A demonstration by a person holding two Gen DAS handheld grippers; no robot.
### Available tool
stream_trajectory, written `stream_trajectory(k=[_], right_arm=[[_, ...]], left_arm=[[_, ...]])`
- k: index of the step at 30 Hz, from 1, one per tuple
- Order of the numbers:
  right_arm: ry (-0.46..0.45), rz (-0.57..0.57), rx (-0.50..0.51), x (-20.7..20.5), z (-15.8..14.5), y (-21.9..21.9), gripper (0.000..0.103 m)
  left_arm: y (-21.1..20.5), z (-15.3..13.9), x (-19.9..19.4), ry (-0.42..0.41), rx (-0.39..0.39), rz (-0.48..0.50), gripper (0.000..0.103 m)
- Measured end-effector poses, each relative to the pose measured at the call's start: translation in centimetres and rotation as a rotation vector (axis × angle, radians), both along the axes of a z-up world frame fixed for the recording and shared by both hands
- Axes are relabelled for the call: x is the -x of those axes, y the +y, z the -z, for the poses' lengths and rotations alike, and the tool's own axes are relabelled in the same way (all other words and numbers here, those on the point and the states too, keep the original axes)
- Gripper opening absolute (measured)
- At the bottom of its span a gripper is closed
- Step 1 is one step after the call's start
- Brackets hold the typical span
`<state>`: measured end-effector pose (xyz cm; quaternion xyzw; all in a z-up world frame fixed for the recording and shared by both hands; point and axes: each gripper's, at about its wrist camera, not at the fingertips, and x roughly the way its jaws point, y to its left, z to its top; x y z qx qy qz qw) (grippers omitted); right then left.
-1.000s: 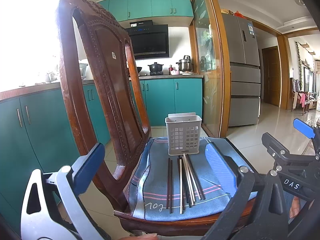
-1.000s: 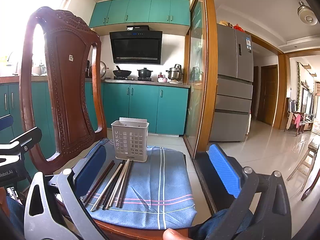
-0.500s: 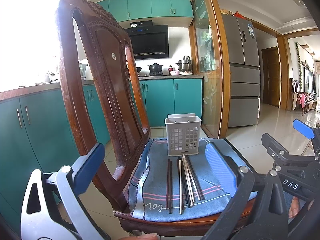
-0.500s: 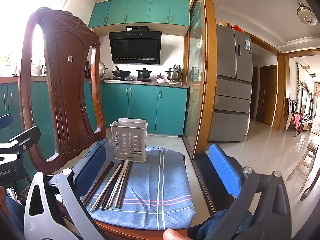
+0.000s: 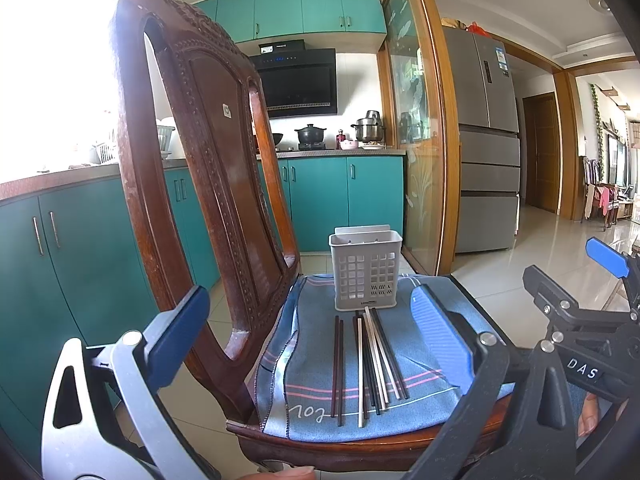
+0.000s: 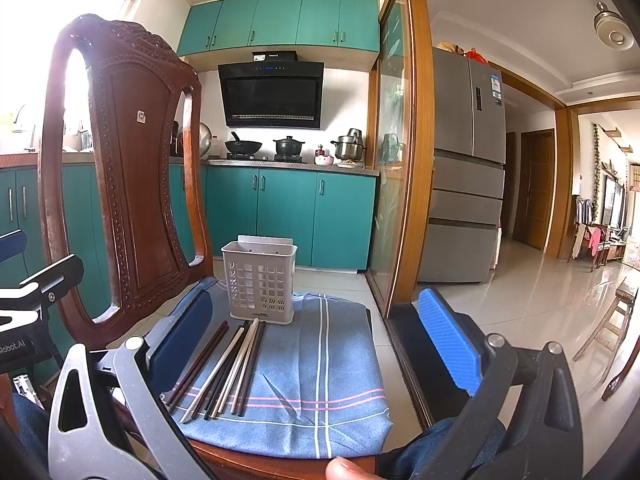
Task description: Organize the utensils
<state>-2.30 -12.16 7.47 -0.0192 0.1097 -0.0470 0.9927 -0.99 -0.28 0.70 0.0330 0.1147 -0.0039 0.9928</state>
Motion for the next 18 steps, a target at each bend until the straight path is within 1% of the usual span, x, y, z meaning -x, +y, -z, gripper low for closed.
stream_trajectory(k=[18], right_arm=[[0.000,0.000,0.003,0.02,0.16,0.08,0.101]], left_arm=[[-0.09,0.12,-0.32,0.010,0.001,0.002,0.100]])
